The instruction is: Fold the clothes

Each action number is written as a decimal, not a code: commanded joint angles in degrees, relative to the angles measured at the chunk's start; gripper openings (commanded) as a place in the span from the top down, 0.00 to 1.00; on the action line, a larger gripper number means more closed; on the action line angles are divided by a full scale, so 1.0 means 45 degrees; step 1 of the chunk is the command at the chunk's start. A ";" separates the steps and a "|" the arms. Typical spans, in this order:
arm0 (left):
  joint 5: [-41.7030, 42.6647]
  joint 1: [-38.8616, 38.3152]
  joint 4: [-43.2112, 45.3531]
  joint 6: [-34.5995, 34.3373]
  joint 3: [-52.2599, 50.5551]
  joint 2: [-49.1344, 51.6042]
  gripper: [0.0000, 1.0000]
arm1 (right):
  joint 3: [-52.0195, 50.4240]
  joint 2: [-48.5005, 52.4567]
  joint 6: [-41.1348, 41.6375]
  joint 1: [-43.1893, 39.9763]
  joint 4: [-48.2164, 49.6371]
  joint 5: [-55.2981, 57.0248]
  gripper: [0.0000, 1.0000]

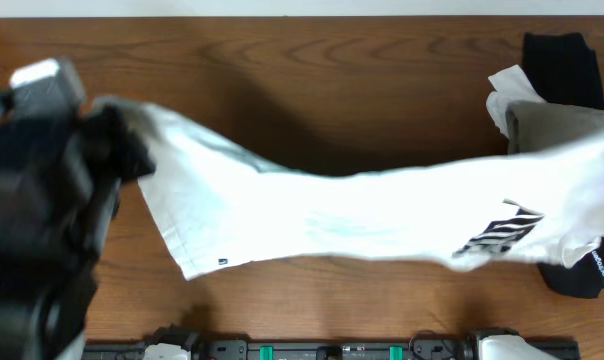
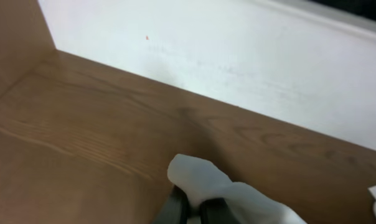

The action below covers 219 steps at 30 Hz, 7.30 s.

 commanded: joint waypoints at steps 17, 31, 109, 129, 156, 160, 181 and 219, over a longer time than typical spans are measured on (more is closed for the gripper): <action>0.1064 0.1190 0.5353 0.2123 0.3929 0.7946 0.94 | 0.0102 0.6159 -0.0680 -0.0058 0.6033 -0.0617 0.99; 0.2535 0.1593 -0.0957 0.2123 0.6849 0.7524 0.94 | 0.0165 0.4512 -0.0782 -0.0185 0.1904 -0.0262 0.99; 0.2433 0.2463 -0.2788 0.0811 -0.8038 0.4357 0.94 | -1.6524 0.0452 -0.1117 -0.1783 0.0607 -0.3230 0.99; 0.1141 0.2569 0.2880 0.0714 -0.8038 0.5124 0.94 | -1.6524 0.1501 -0.0957 -0.1797 0.6819 -0.3366 0.99; 0.1098 0.2555 0.7485 0.0724 -0.8038 0.7902 0.94 | -1.6524 0.5999 0.1049 -0.2327 1.1987 -0.2317 0.99; 0.1098 0.2555 0.7728 0.1005 -0.8038 0.7907 0.94 | -1.6524 0.6110 0.1209 -0.2399 1.2211 -0.2127 0.99; 0.1389 0.2555 0.6630 0.1734 -0.8038 0.7907 0.34 | -1.6524 0.6101 0.1069 -0.2487 1.2803 -0.2050 0.80; 0.4522 0.1549 0.4779 0.1933 -0.8034 0.7830 0.37 | -1.7670 0.5163 -0.0874 -0.2463 0.9428 -0.3978 0.68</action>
